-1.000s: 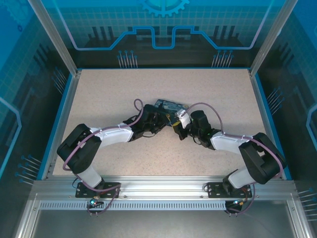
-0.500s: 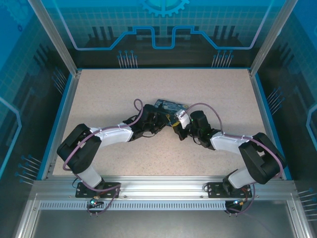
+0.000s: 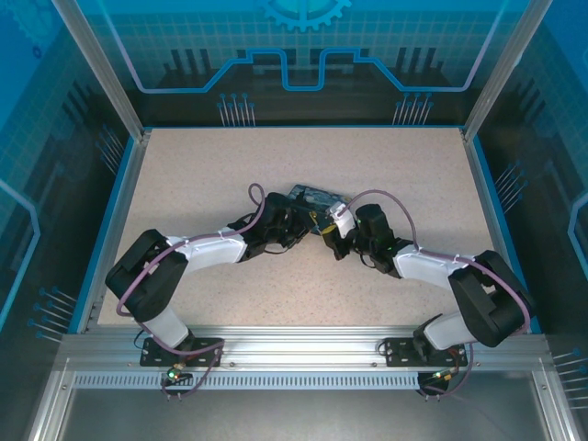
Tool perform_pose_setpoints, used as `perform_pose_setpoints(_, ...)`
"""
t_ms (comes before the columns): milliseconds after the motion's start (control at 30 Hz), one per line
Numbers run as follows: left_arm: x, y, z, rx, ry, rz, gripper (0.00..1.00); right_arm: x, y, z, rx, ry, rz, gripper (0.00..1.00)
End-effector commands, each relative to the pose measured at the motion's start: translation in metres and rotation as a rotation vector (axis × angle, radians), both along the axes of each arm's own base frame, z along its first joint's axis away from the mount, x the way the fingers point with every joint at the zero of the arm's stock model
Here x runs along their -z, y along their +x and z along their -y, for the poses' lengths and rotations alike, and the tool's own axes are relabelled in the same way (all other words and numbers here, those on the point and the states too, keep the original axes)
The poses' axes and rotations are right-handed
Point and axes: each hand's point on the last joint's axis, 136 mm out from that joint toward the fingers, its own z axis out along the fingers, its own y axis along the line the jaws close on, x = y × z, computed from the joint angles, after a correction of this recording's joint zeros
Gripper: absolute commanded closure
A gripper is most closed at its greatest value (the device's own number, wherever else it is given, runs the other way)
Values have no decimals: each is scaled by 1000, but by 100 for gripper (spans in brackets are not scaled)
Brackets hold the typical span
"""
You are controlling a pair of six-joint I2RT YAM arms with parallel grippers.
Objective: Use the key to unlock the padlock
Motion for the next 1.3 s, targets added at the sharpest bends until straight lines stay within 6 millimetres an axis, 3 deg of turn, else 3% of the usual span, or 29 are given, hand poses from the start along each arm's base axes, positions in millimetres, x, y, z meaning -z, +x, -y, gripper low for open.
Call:
perform_pose_setpoints(0, -11, -21, 21, 121, -67, -9, 100, -55, 10, -25, -81, 151, 122, 100)
perform_pose_setpoints(233, -12, -22, 20, 143, -46, 22, 100, -51, 14, -17, -65, 231, 33, 100)
perform_pose_setpoints(867, -7, -23, 18, 154, -29, 16, 100, -58, 20, -3, -32, 212, 51, 100)
perform_pose_setpoints(1267, -15, -16, 15, 74, -91, 20, 100, -33, 11, -8, -9, 239, -17, 100)
